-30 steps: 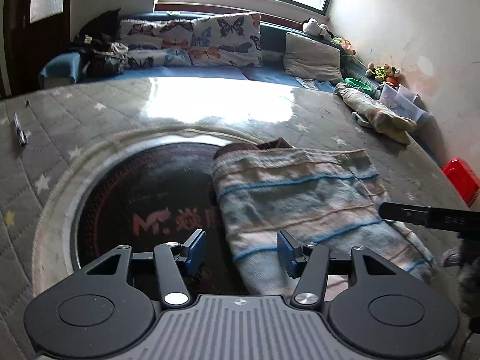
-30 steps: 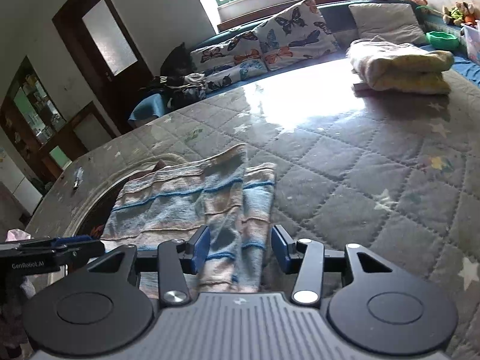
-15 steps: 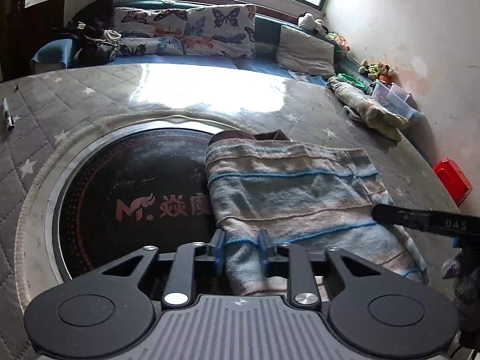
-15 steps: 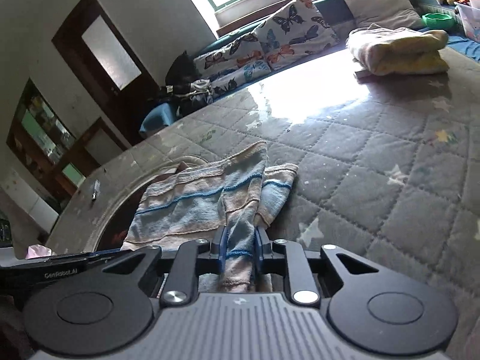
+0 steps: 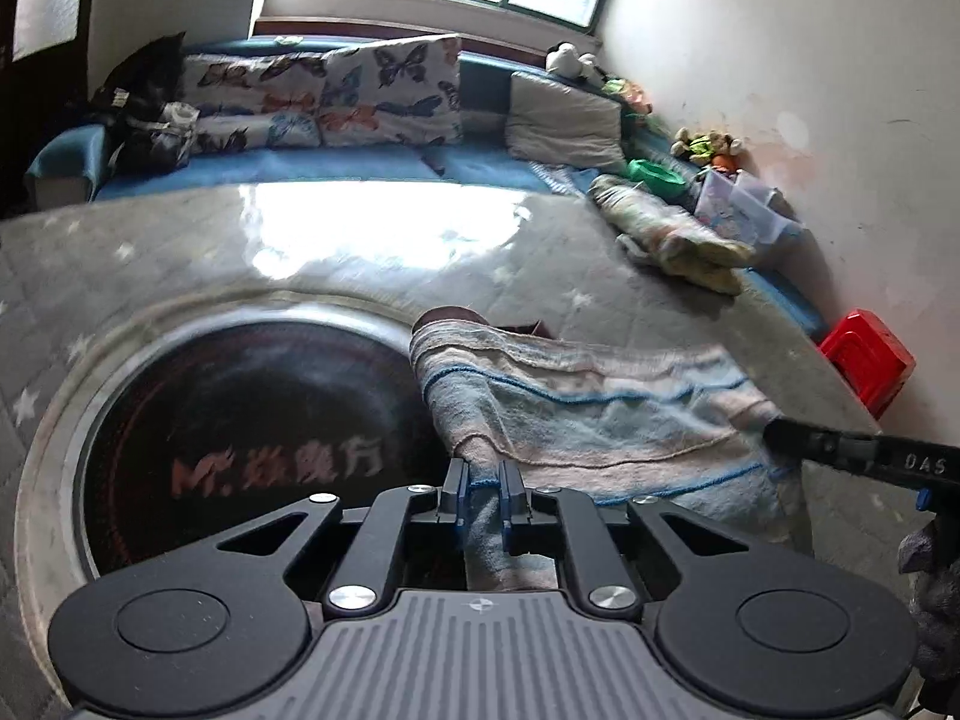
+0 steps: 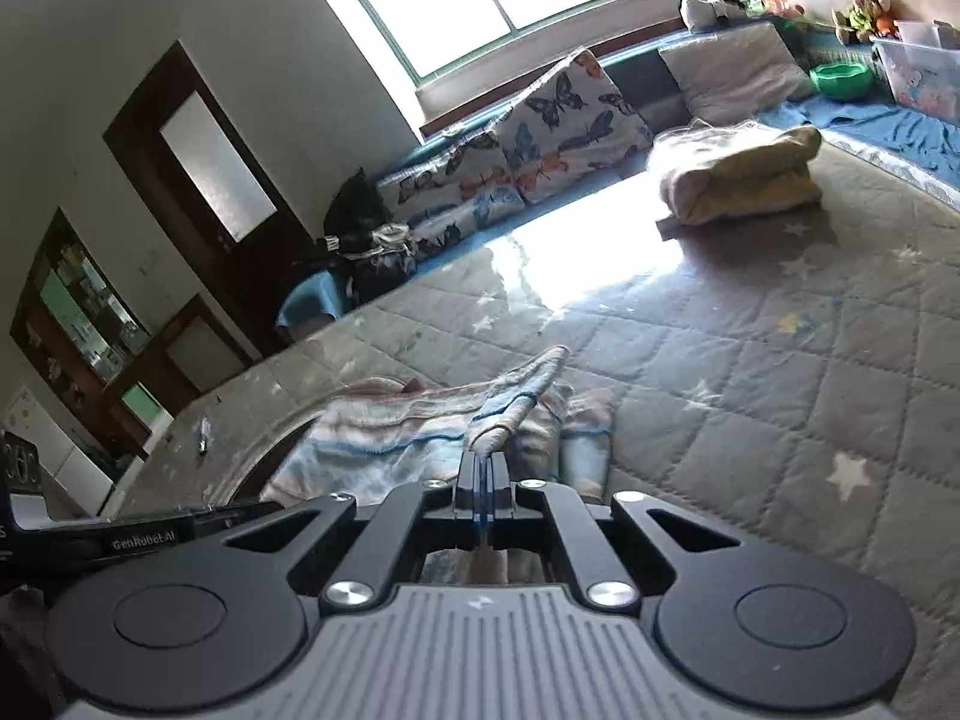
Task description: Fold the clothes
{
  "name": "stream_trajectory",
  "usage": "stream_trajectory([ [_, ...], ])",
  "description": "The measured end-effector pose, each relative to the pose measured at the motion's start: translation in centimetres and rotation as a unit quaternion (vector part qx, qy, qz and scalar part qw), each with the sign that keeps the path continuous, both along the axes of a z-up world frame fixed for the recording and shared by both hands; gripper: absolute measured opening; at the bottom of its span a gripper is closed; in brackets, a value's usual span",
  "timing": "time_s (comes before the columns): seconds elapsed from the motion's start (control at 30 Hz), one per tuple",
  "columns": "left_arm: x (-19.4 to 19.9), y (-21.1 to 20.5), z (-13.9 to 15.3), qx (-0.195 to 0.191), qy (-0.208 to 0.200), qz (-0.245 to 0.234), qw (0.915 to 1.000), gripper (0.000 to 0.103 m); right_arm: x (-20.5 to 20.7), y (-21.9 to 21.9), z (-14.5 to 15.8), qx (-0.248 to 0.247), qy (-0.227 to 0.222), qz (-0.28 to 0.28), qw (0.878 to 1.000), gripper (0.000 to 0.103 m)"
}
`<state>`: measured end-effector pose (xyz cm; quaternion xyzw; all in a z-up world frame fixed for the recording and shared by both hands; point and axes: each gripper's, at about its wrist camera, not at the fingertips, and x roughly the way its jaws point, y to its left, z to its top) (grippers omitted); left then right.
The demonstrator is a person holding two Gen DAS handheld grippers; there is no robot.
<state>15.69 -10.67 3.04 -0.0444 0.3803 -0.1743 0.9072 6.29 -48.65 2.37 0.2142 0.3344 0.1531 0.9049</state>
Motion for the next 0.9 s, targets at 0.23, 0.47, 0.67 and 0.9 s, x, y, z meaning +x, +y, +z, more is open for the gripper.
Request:
stream_trajectory([
  [0.23, 0.3, 0.2, -1.4, 0.022, 0.013, 0.005, 0.9997, 0.012, 0.1, -1.3, -2.2, 0.006, 0.019, -0.013, 1.000, 0.023],
  [0.47, 0.7, 1.9, -3.0, 0.025, 0.029, 0.028, 0.9989, 0.018, 0.7, -0.4, -3.7, -0.013, 0.027, 0.000, 1.000, 0.054],
  [0.67, 0.6, 2.5, -2.9, 0.024, 0.022, 0.036, 0.9988, 0.041, 1.6, 0.4, -4.6, -0.011, 0.028, 0.004, 1.000, 0.054],
  [0.9, 1.3, 2.1, -3.7, 0.012, 0.045, 0.019, 0.9988, 0.027, 1.8, 1.9, -4.7, -0.020, 0.029, 0.015, 0.999, 0.024],
])
